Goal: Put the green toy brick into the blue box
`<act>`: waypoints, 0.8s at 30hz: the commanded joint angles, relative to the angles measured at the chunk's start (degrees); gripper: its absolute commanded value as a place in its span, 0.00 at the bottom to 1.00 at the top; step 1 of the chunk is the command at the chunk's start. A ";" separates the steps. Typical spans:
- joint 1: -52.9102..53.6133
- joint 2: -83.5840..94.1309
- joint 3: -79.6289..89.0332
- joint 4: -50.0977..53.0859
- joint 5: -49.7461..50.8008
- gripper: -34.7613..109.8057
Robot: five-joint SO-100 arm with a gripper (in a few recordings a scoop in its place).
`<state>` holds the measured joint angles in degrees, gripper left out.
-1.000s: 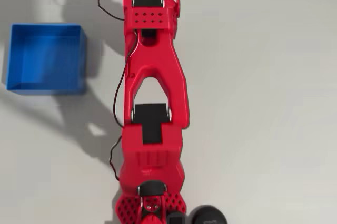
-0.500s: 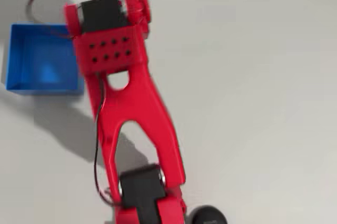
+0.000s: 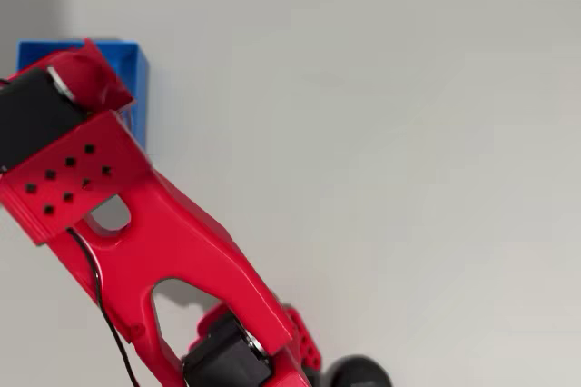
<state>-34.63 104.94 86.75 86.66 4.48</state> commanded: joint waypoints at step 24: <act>1.14 -24.79 -12.66 -8.96 3.96 0.24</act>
<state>-34.01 80.77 78.93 77.70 7.82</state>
